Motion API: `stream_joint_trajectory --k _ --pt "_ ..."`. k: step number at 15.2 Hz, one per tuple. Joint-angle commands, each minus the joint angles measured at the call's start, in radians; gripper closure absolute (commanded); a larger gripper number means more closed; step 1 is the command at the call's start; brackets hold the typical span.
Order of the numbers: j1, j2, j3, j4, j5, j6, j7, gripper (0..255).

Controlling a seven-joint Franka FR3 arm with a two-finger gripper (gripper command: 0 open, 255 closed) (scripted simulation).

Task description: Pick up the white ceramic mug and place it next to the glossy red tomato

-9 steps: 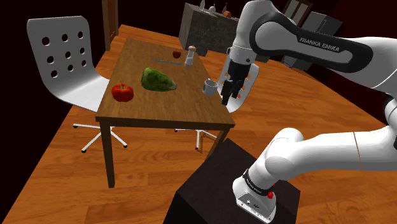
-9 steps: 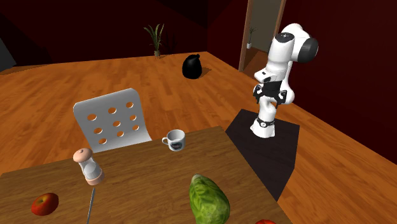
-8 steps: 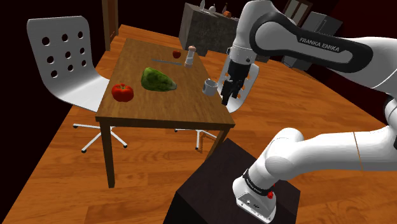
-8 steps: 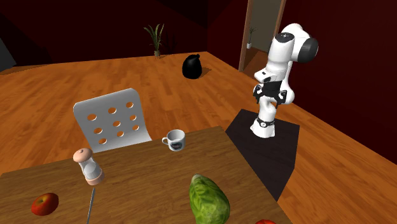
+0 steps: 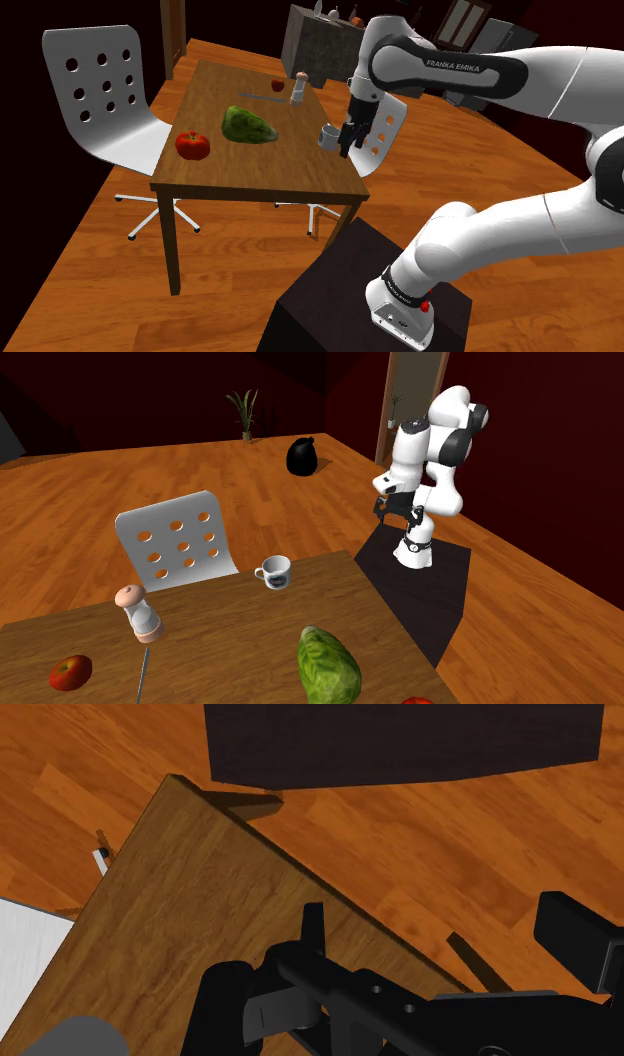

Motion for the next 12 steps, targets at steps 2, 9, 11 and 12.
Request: stream_joint_trajectory --k 2,9,11,12 --pt "-0.021 0.094 -0.045 0.029 -0.031 0.074 -0.051 0" --pt "-0.054 0.319 -0.129 0.143 -0.057 0.204 -0.154 0" --pt "-0.063 0.387 -0.15 0.186 -0.055 0.234 -0.185 0" --pt "-0.068 0.422 -0.159 0.21 -0.052 0.248 -0.201 0"
